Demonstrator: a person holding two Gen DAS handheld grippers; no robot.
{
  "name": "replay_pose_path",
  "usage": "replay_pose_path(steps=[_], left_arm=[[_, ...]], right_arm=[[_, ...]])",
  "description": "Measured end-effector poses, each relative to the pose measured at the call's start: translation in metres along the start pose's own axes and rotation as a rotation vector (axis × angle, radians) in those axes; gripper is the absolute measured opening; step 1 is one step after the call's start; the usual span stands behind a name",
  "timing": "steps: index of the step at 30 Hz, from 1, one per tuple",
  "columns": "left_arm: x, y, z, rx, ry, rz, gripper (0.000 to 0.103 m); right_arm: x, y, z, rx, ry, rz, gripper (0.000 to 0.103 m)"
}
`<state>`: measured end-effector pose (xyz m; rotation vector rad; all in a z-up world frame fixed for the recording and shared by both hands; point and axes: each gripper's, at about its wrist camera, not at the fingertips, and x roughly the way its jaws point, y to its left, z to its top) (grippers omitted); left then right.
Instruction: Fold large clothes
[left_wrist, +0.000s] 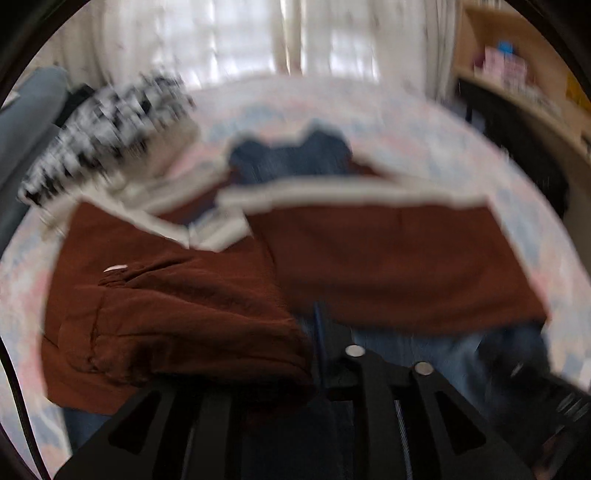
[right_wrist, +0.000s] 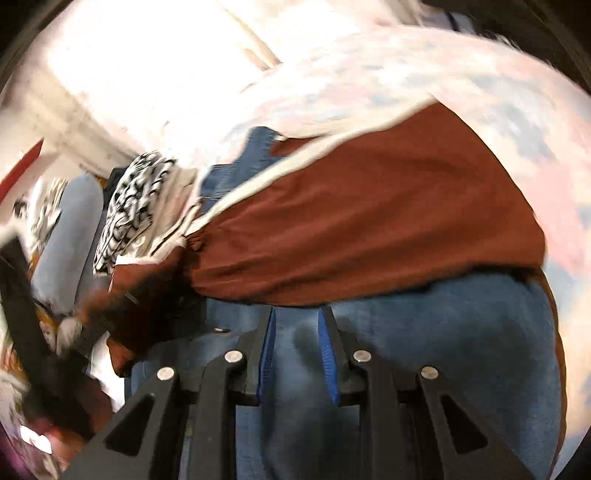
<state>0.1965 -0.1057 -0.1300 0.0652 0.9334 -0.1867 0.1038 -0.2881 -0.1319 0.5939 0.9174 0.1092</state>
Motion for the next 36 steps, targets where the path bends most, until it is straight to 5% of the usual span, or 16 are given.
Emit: replay_pose_path(steps=[2,3,4,6,11,14,20,26,36], left_arm=[[0.005,0.0,-0.01,0.005,0.014,-0.006,0.031],[0.001,0.0,-0.012,-0.001,0.008,-0.037,0.047],[-0.004,0.001,-0.014,-0.008,0.007,-0.064,0.076],[-0.02,0.01,-0.017,-0.047,-0.003,-0.15,0.103],[-0.049,0.036,-0.028,-0.11,0.001,-0.291,0.102],[-0.063,0.061,-0.037,-0.178,-0.014,-0.312,0.103],[-0.082,0.12,-0.067,-0.342,-0.036,-0.204,0.102],[-0.059,0.16,-0.113,-0.526,0.11,-0.166,0.101],[-0.061,0.137,-0.124,-0.405,0.072,-0.092,0.096]], right_arm=[[0.006,-0.008,-0.001,0.029,0.018,0.026,0.024],[0.008,-0.009,-0.001,0.032,0.025,0.046,0.024],[0.011,-0.004,-0.002,0.025,0.028,0.055,0.024],[0.013,0.003,-0.002,-0.004,0.028,0.07,0.029],[0.008,0.024,-0.009,-0.08,0.015,0.097,0.038],[0.002,0.039,-0.014,-0.137,0.013,0.105,0.038],[-0.002,0.09,-0.026,-0.317,0.001,0.091,0.038],[0.015,0.155,-0.038,-0.542,0.005,0.054,0.046],[0.071,0.223,-0.07,-1.008,0.078,-0.168,0.051]])
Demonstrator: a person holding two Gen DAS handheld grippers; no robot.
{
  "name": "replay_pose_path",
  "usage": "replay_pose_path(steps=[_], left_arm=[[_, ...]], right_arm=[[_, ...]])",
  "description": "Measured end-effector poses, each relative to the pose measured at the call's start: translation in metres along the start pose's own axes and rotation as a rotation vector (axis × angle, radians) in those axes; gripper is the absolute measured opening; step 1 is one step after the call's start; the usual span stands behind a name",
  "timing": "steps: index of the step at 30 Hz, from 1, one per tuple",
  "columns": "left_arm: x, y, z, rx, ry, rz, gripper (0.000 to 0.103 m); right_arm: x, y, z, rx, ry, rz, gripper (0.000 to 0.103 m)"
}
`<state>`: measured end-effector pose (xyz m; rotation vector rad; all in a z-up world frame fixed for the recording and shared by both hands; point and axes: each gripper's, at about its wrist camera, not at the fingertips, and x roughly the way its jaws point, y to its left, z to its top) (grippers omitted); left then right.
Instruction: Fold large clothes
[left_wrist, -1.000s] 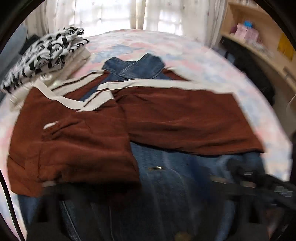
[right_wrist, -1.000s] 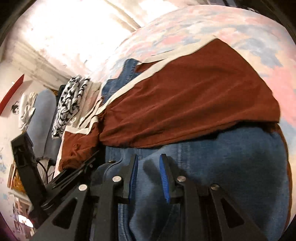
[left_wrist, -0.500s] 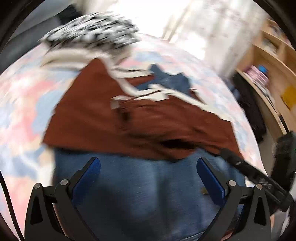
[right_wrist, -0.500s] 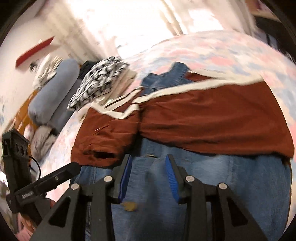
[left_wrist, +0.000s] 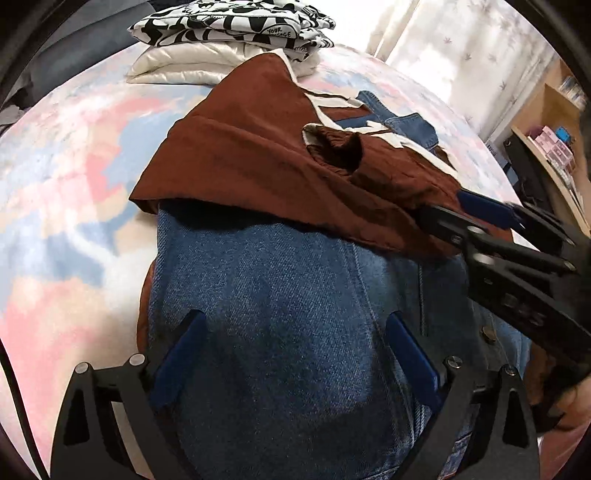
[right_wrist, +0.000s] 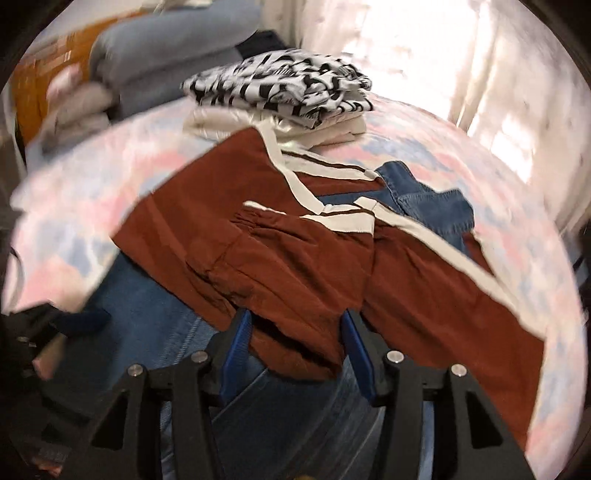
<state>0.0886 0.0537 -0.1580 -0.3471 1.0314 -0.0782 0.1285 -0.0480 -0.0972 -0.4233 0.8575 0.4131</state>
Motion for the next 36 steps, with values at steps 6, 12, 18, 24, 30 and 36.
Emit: replay_pose_path(steps=[6,12,18,24,30,36], left_arm=[[0.002,0.008,0.005,-0.031,0.01,-0.039,0.096],[-0.001,0.008,0.004,-0.023,0.004,-0.041,0.096],[-0.002,0.009,0.004,-0.022,-0.002,-0.052,0.096],[-0.004,0.003,0.004,0.017,0.004,-0.062,0.096],[-0.026,-0.002,0.021,0.085,0.026,-0.105,0.096],[-0.05,0.015,0.084,0.072,-0.055,-0.066,0.097]], right_arm=[[0.017,0.011,0.012,-0.102,0.055,-0.041,0.029],[-0.02,-0.021,0.044,0.031,-0.069,-0.002,0.005],[-0.084,-0.134,0.009,0.603,-0.303,-0.01,0.006],[-0.025,-0.18,-0.088,0.88,0.066,0.002,0.048],[-0.034,-0.194,-0.128,0.912,0.074,0.06,0.048],[-0.024,-0.234,-0.102,0.895,-0.003,0.108,0.062]])
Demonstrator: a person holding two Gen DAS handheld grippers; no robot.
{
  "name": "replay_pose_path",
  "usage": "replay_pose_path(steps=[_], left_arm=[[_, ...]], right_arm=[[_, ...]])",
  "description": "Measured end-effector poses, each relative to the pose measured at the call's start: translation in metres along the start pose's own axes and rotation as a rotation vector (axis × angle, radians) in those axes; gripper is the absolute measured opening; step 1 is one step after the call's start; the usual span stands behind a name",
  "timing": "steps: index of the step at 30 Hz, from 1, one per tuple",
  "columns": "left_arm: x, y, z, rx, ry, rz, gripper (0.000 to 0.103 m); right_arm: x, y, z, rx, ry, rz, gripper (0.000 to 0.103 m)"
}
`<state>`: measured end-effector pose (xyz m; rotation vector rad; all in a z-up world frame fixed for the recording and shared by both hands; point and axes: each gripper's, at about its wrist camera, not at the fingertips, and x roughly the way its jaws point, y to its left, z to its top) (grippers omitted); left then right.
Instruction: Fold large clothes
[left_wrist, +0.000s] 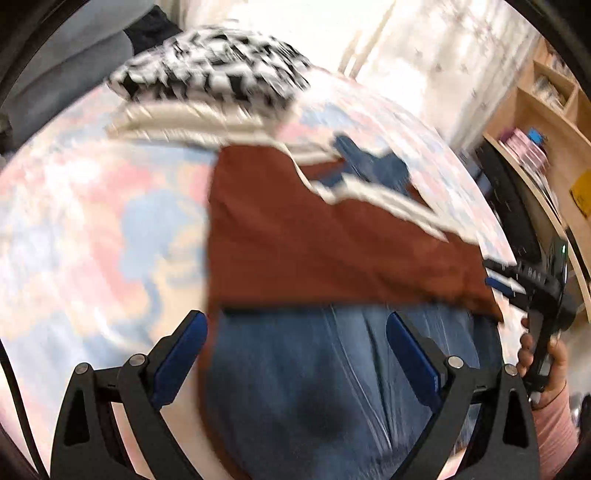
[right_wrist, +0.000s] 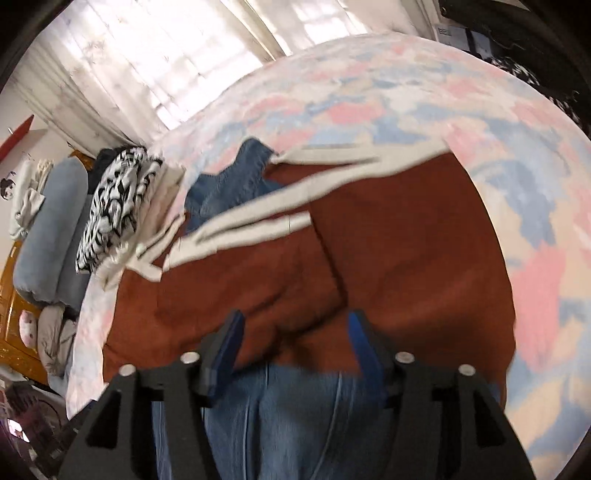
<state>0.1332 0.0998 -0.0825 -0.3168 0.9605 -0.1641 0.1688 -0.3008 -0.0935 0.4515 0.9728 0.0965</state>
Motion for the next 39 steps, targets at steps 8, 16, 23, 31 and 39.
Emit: replay_pose_path(steps=[8,16,23,31,39], left_arm=[[0.075,0.06,0.083,-0.094,0.055,0.042,0.097],[0.152,0.08,0.099,-0.12,0.15,0.051,0.097],[0.157,0.066,0.103,-0.061,0.118,0.069,0.097],[0.175,0.038,0.102,0.094,0.119,0.229,0.095],[0.174,0.019,0.107,0.192,0.05,0.312,0.009]], right_arm=[[0.079,-0.033,0.053,0.108,0.111,0.121,0.062],[0.116,-0.007,0.059,-0.05,0.148,0.182,0.029],[0.049,0.039,0.052,-0.273,-0.11,0.158,0.012],[0.04,0.008,0.058,-0.184,-0.25,-0.07,0.016],[0.087,-0.035,0.053,0.052,-0.021,0.029,0.042]])
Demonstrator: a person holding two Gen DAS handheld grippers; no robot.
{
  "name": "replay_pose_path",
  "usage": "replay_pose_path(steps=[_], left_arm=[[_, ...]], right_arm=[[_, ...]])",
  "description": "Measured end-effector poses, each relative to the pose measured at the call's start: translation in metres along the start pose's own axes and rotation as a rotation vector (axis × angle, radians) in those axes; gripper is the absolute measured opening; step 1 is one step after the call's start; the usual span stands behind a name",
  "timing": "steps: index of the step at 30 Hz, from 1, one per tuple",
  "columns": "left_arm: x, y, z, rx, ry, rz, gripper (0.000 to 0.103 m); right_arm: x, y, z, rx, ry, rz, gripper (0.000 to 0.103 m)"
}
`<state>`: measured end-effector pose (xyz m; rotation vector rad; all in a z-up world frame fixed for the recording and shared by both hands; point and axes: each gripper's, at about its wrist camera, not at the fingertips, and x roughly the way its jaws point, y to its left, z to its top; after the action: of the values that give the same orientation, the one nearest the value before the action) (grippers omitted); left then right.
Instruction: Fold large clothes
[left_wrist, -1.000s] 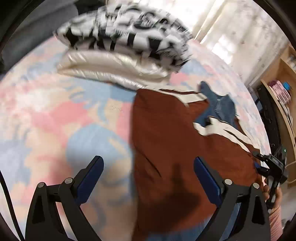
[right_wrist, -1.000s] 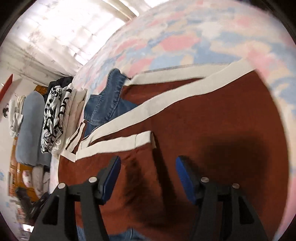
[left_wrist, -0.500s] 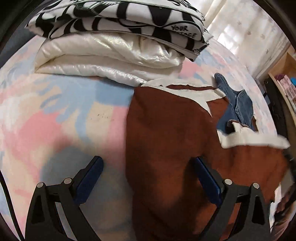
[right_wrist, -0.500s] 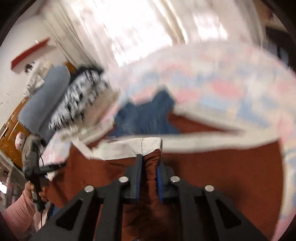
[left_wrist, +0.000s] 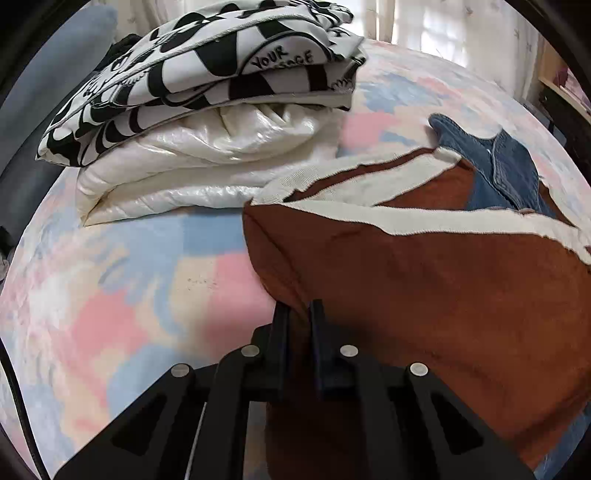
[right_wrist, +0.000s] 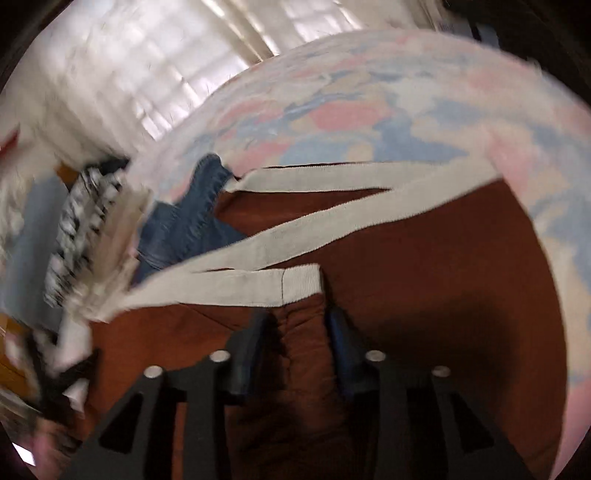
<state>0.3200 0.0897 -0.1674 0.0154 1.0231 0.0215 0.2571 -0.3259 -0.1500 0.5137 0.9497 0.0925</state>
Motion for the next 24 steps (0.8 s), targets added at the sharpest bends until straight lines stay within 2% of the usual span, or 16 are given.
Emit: replay_pose_path(steps=[3,5,7,9,13,15,18,20,24], left_arm=[[-0.008,0.008,-0.001,-0.046,-0.004,-0.003,0.013],[-0.021,0.014,-0.005,-0.079,0.008,-0.039,0.027],[-0.035,0.019,-0.013,-0.084,0.007,-0.074,0.049],[-0.055,0.021,-0.027,-0.069,-0.011,-0.088,0.059],[-0.081,0.019,-0.065,-0.043,0.01,-0.125,0.064],[-0.084,0.017,-0.081,-0.047,0.043,-0.153,0.064],[-0.085,0.007,-0.099,-0.046,0.048,-0.153,0.064],[-0.087,0.008,-0.108,-0.063,0.044,-0.146,0.067],[-0.095,0.01,-0.122,-0.107,0.076,-0.202,0.077]], right_arm=[[-0.012,-0.007,-0.002,0.037,0.011,0.02,0.042],[-0.021,-0.01,-0.005,0.043,0.021,0.031,0.043],[-0.031,-0.015,-0.012,0.046,0.038,0.052,0.043],[-0.042,-0.018,-0.021,0.035,0.051,0.062,0.043],[-0.051,-0.018,-0.034,0.01,0.068,0.076,0.043],[-0.05,-0.018,-0.038,0.008,0.07,0.076,0.044],[-0.043,-0.019,-0.039,0.039,0.069,0.077,0.048],[-0.038,-0.019,-0.038,0.056,0.066,0.074,0.049],[-0.031,-0.023,-0.037,0.085,0.063,0.073,0.049]])
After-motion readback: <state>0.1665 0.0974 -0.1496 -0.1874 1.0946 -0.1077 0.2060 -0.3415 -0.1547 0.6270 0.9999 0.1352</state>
